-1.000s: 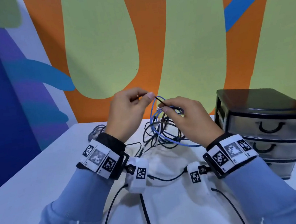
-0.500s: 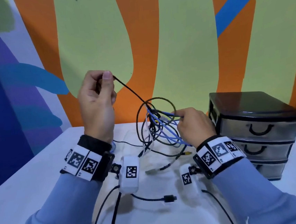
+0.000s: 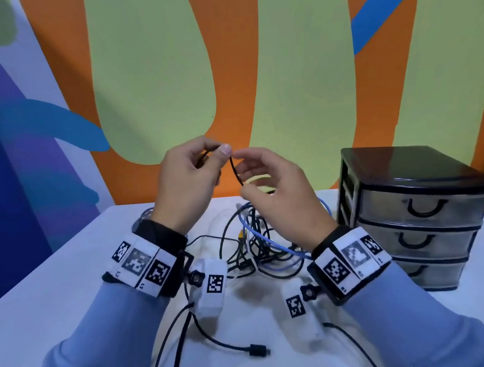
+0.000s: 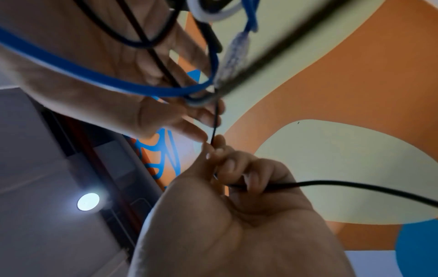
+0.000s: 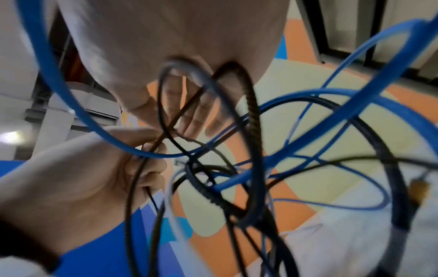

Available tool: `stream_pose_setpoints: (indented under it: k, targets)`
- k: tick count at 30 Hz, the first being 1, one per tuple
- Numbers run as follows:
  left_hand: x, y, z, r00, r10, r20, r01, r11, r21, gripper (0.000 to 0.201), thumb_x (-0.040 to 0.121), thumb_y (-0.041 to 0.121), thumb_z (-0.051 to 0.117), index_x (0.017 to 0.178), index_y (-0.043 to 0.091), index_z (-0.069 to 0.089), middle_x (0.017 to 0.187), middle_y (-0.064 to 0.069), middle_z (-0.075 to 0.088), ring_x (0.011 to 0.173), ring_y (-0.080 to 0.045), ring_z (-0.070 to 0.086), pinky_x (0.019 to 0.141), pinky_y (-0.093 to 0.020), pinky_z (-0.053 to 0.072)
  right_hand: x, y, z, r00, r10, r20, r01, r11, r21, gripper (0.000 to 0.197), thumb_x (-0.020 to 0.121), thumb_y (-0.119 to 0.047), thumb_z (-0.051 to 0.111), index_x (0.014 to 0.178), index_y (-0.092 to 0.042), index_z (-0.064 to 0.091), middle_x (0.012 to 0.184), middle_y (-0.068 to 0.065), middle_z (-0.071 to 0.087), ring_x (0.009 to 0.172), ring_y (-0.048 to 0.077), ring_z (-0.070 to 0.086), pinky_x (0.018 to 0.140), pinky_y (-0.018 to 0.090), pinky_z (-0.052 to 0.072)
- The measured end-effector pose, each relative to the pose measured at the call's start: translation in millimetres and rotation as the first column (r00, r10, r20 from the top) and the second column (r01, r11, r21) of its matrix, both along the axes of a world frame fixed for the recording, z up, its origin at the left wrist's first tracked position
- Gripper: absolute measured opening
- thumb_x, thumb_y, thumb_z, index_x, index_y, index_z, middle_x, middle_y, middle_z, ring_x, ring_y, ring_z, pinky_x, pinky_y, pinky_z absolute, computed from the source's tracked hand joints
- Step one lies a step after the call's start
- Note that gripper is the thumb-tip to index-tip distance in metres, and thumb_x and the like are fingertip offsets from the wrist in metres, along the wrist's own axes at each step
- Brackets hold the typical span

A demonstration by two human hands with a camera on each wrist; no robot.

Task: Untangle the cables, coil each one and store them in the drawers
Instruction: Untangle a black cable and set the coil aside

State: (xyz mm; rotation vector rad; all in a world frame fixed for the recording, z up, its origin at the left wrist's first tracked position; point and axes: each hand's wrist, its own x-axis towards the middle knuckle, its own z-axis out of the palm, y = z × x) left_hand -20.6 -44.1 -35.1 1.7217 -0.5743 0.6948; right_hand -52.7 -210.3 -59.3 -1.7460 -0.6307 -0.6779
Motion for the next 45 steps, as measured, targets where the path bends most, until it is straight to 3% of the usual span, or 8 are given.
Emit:
stream_pose_setpoints:
  k: [5,13,16,22,25,32,39,45]
  targets:
    - [-4.3,-1.7,4.0,0.999,0.001,0.043,0.002,0.999,-0.050,0.022,0.105,0.026,0.066,0.098,0.005,0.070,0.055,0.001,0.051,0.052,-0.018,0.041,0.052,-0.027,0.034,11.8,1.7,-18.1,0.942,0.130,-0.308,-0.192,0.965,-0.177,0.035,0.093,-0.012,0.065,0.113,-0.033,0.044,0.094,0.003,0.078,0.090,0.028,0.073,0.092,0.058,0.055]
    - [-11.8,31.5,30.6,0.954,0.195,0.227,-0.019,0.796,-0.605,0.015,0.109,0.022,0.055,0.094,0.019,0.053,0.072,0.007,0.053,0.053,-0.011,0.043,0.043,-0.023,0.027,24.2,-22.5,-25.6,0.912,-0.315,-0.261,0.027,0.683,-0.730,0.026,0.089,-0.008,0.058,0.095,-0.031,0.069,0.107,-0.016,0.072,0.104,0.014,0.066,0.100,0.045,0.050]
    - [-8.8,49.8,38.4,0.970,0.190,0.151,-0.027,0.702,-0.712,0.021,0.107,0.026,0.058,0.088,0.021,0.051,0.072,-0.001,0.046,0.051,-0.011,0.038,0.042,-0.024,0.023,30.1,-30.0,-27.6,0.887,-0.389,-0.248,0.125,0.720,-0.682,0.037,0.090,-0.001,0.050,0.088,-0.030,0.072,0.099,-0.016,0.073,0.091,0.013,0.067,0.090,0.040,0.056]
    - [-1.1,42.1,26.9,0.916,0.400,-0.037,-0.388,0.857,-0.339,0.012,0.085,0.026,0.064,0.077,0.027,0.073,0.072,0.006,0.063,0.067,-0.015,0.055,0.063,-0.035,0.046,35.9,-34.7,-23.4,0.919,-0.380,-0.109,0.318,0.875,-0.364,0.029,0.108,-0.020,0.033,0.106,-0.032,0.059,0.079,0.003,0.070,0.055,0.020,0.052,0.060,0.044,0.049]
    - [-6.3,35.3,19.4,0.820,0.572,0.022,-0.571,0.817,0.078,0.042,0.082,0.026,0.061,0.122,0.037,0.070,0.127,-0.002,0.058,0.122,-0.021,0.054,0.106,-0.041,0.046,30.9,-35.8,-18.7,0.927,-0.374,-0.037,0.337,0.870,-0.360,0.034,0.108,-0.015,0.029,0.111,-0.030,0.060,0.079,0.006,0.066,0.057,0.021,0.048,0.058,0.044,0.044]
    - [-27.4,1.9,13.1,0.893,0.185,0.410,-0.415,0.688,0.595,0.055,0.093,0.048,0.061,0.147,0.057,0.050,0.169,0.001,0.025,0.157,-0.023,0.019,0.122,-0.063,0.017,21.6,-27.6,-6.1,0.973,-0.210,0.096,0.231,0.894,-0.383,0.043,0.101,-0.010,0.038,0.119,-0.032,0.069,0.072,0.001,0.059,0.060,0.014,0.047,0.059,0.039,0.038]
    - [-21.5,5.7,7.6,0.805,0.252,0.537,-0.579,0.534,0.616,0.028,0.098,0.065,0.060,0.101,0.044,0.079,0.169,-0.001,0.027,0.156,-0.033,0.019,0.117,-0.066,0.016,22.1,-29.4,-6.6,0.982,-0.182,0.053,0.186,0.881,-0.435,0.028,0.109,-0.019,0.038,0.115,-0.036,0.060,0.074,-0.001,0.062,0.057,0.012,0.049,0.060,0.042,0.044]
    - [-17.4,12.4,16.5,0.744,0.359,0.563,-0.574,0.776,0.263,0.029,0.109,0.039,0.054,0.093,0.020,0.069,0.109,0.009,0.072,0.108,-0.016,0.064,0.119,-0.053,0.029,19.4,-27.6,-10.9,0.983,-0.164,-0.084,0.110,0.888,-0.446,0.010,0.102,-0.027,0.059,0.104,-0.034,0.053,0.065,-0.001,0.059,0.067,0.027,0.059,0.072,0.056,0.054]
